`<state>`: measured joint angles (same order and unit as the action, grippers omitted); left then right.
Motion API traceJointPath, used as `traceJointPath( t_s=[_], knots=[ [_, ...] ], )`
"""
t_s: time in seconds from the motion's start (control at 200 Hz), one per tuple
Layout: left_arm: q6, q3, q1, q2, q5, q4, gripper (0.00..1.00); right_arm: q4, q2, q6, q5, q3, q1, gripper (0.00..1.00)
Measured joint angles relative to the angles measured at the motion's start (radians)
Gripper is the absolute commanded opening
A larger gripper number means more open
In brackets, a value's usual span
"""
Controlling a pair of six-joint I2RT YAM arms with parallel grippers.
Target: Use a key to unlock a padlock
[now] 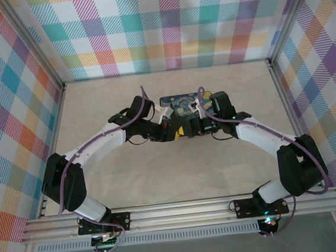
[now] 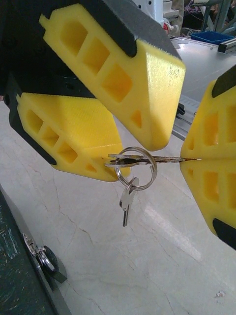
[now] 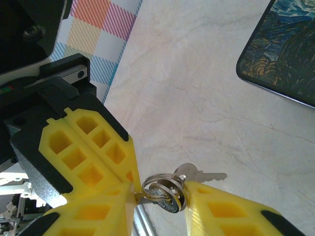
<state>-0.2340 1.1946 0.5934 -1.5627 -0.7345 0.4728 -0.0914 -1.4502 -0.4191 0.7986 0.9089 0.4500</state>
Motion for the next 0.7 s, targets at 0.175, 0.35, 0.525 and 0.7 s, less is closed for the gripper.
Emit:
traceJointPath(
  t_s=[0.175,0.35,0.525,0.7],
  knots=[
    [0.0,0.0,0.0,0.0,-0.017,-0.003,0.0,0.039,0.0,-0.032,0.019,-0.002,-0.006,0.2],
    [0.0,0.0,0.0,0.0,-0.013,0.0,0.0,0.087,-0.006,-0.074,0.053,-0.016,-0.017,0.1],
    [-0.001,-0.001,0.0,0.0,0.006,0.001,0.1,0.154,-0.007,-0.117,0.071,-0.043,-0.019,0.08],
    [-0.008,-0.002,0.001,0.011,0.023,-0.005,0.36,0.156,-0.01,-0.124,0.056,-0.048,-0.02,0.07]
  ],
)
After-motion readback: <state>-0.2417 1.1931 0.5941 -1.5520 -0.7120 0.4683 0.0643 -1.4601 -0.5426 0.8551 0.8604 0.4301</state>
